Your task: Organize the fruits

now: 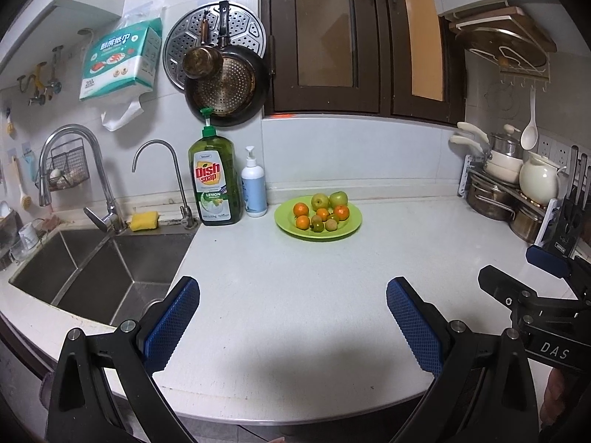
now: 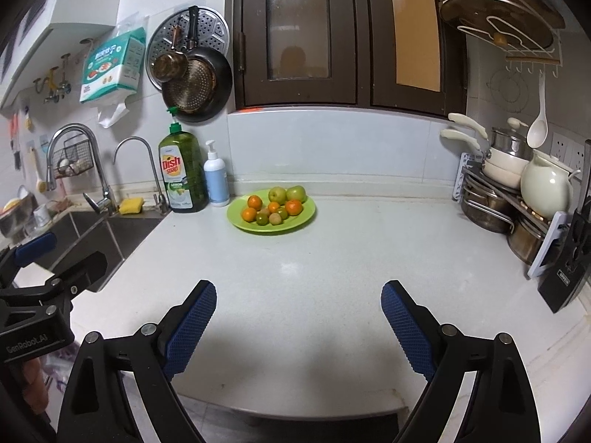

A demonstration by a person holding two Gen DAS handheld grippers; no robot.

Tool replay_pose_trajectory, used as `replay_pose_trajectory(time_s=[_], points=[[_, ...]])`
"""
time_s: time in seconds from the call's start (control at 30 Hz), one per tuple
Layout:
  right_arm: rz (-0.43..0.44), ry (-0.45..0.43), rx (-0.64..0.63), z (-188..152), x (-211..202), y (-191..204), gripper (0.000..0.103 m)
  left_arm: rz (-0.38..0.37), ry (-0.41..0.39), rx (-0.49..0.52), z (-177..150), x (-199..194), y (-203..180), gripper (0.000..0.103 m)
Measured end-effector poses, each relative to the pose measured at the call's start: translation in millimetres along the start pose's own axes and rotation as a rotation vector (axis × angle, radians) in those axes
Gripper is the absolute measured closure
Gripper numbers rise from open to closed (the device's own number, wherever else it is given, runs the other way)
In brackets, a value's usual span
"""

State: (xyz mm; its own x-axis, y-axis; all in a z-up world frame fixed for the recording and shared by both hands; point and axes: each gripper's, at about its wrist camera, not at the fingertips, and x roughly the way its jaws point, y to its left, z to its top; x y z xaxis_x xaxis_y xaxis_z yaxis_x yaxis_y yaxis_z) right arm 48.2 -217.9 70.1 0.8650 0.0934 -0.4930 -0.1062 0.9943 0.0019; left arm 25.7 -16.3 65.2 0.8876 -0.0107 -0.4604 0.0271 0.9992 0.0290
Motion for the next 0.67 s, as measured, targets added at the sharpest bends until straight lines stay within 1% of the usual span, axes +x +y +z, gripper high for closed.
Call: replay_pose_trajectory(time_s=[0.4,0.67], points=[[0.013,-0.001,-0.006,-3.0,-4.9,0.9,0.011,0.012,-0.013,-0.006,-2.4,-9.6,0.3,0.000],[0.021,0.000,-0.009,-3.5,-5.2,2.5,0.011,0.018,-0.008,-0.015,-1.9,-9.9,0.8,0.000]])
